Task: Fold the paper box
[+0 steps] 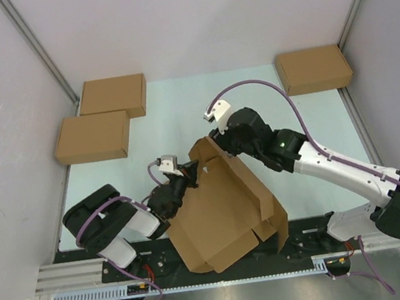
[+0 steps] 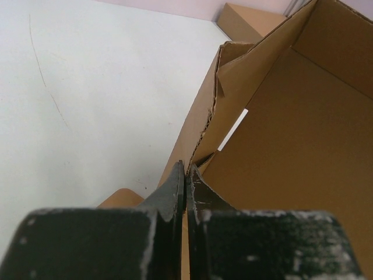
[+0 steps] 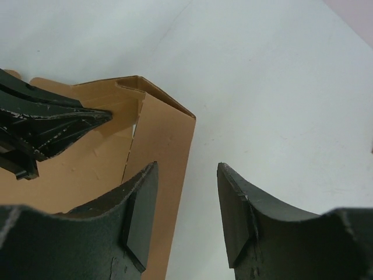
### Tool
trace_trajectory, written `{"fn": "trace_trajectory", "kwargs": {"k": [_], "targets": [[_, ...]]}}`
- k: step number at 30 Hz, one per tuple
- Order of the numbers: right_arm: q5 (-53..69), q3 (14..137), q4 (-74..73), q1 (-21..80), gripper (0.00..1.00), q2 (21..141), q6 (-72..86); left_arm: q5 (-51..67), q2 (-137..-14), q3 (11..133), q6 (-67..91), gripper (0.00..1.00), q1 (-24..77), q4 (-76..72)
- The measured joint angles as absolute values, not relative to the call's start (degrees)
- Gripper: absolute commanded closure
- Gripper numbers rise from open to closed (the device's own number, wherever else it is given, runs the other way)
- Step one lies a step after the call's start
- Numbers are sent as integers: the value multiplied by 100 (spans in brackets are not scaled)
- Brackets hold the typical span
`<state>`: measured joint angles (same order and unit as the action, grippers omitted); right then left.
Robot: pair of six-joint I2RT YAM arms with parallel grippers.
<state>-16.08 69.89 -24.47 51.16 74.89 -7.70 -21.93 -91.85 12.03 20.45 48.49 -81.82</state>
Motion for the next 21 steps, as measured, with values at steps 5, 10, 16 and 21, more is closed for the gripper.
{"fn": "trace_trajectory", "kwargs": {"k": [5,10,16,21], "targets": [[-1205,6989,-2405,4945,51,7690,-596,-2193,-9185,1203,2034,100,4860,-8180],[-928,6989,-2408,4884,51,7867,-550,-2198,-9185,1205,1984,100,4864,-8178],[-650,6987,-2412,4814,52,7918,-523,-2200,-9185,1212,1946,99,4864,-8169],[-381,6941,-2412,4689,53,7942,-462,-2191,-9181,1214,1940,99,4871,-8158]]}}
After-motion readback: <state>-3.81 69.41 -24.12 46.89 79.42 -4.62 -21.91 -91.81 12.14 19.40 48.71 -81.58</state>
